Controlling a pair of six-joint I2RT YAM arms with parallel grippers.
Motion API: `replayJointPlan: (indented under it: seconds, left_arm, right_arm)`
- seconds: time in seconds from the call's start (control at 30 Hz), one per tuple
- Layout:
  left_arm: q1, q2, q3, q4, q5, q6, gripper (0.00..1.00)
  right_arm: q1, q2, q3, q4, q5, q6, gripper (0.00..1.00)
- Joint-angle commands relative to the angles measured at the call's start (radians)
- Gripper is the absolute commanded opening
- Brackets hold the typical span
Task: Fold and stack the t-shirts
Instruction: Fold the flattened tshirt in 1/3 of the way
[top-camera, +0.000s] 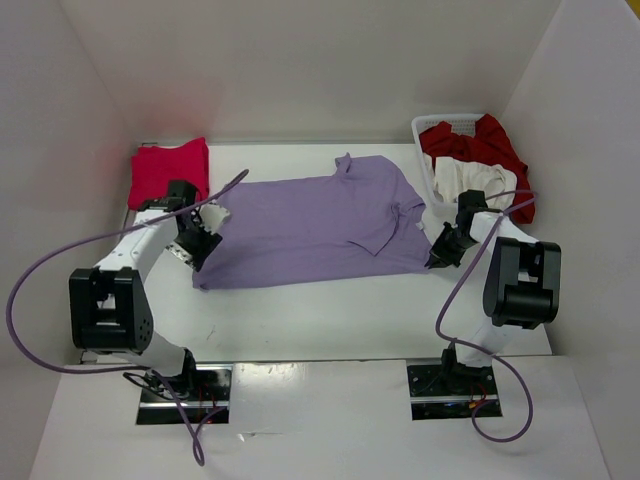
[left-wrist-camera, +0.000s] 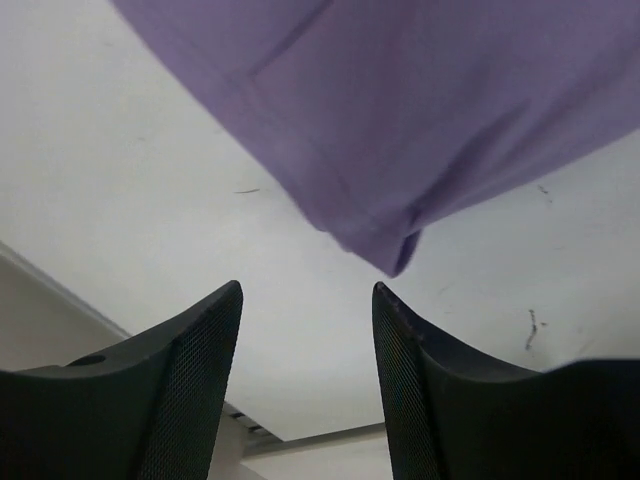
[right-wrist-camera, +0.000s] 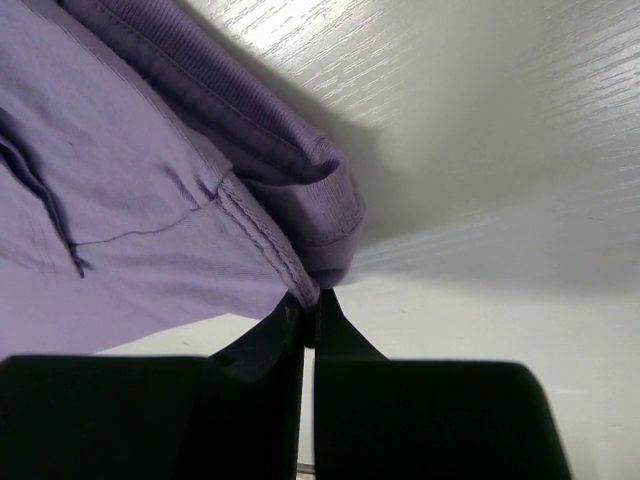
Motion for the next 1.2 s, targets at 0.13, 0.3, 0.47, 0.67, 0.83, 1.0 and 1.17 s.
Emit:
replayJointPlan:
  seconds: [0.13, 0.3, 0.47, 0.67, 0.83, 1.0, 1.17]
  left_arm:
    - [0.006, 0.116, -0.038, -0.044, 0.138, -0.052, 0.62]
    - [0.006, 0.168, -0.038, -0.033, 0.158, -0.061, 0.43]
    - [0.006, 0.22, -0.075, -0.009, 0.149, -0.061, 0.1]
    - [0.006, 0.149, -0.084, 0.059, 0.025, -0.061, 0.0]
    - [0.035, -0.013, -0.061, 0.105, -0.162, 0.084, 0.0]
    - [0.035, -0.034, -0.078, 0.054, -0.184, 0.136, 0.0]
    - [0.024, -0.034, -0.164, 0.002, -0.214, 0.146, 0.0]
  right_arm:
    - [0.0, -0.046, 0.013, -0.02, -0.01, -0.015, 0.0]
    - [0.0, -0.046, 0.013, -0.02, -0.01, -0.015, 0.0]
    - [0.0, -0.046, 0.013, -0.02, -0.01, -0.015, 0.0]
    - [0.0, -0.106, 0.048, -0.082, 0.005, -0.015, 0.0]
    - [0.0, -0.153, 0.069, -0.164, 0.028, -0.025, 0.0]
    - [0.01, -0.153, 0.071, -0.22, 0.028, -0.034, 0.0]
    - [0.053, -0.173, 0.06, -0.284, 0.017, -0.025, 0.0]
